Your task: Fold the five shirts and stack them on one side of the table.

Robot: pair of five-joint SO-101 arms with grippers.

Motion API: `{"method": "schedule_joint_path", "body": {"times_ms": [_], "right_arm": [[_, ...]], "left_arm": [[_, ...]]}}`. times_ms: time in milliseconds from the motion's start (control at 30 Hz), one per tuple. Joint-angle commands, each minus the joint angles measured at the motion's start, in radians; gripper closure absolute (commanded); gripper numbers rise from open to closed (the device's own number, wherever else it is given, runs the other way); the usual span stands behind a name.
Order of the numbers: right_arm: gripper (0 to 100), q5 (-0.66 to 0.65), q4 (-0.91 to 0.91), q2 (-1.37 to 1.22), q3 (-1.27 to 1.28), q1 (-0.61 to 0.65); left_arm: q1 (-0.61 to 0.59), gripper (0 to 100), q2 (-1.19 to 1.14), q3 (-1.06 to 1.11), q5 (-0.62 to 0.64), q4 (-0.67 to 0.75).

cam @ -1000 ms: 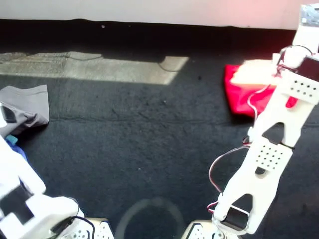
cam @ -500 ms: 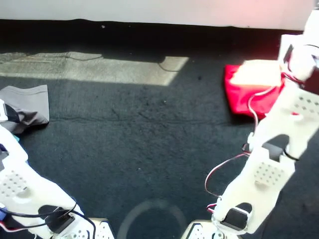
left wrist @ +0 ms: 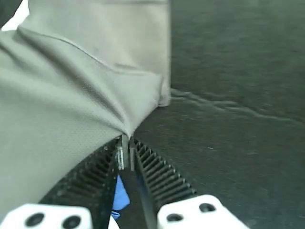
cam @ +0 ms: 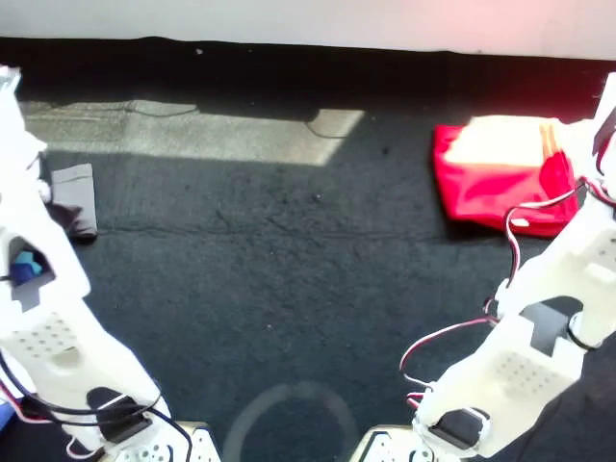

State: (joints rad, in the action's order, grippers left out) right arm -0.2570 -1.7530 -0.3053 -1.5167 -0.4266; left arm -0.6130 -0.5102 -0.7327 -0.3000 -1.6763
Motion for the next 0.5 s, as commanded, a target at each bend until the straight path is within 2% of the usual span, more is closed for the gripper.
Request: {"method": "schedule_joint_path", "body": {"times_ms": [0,267,467], "right_arm": [[73.5,0.054,-0.015,0.117,0.262,-0.004],[73.5,0.094,-0.008,0.381,0.908,0.064],[73.5,0.098,0.01,0.544,1.234,0.153]], "left_arm": [[0.157,99,0.142,-0.084,0.046,-0.081],[0.519,99,0.38,-0.087,0.12,-0.086],[0.849,99,0.475,-0.087,0.129,-0.074]]}}
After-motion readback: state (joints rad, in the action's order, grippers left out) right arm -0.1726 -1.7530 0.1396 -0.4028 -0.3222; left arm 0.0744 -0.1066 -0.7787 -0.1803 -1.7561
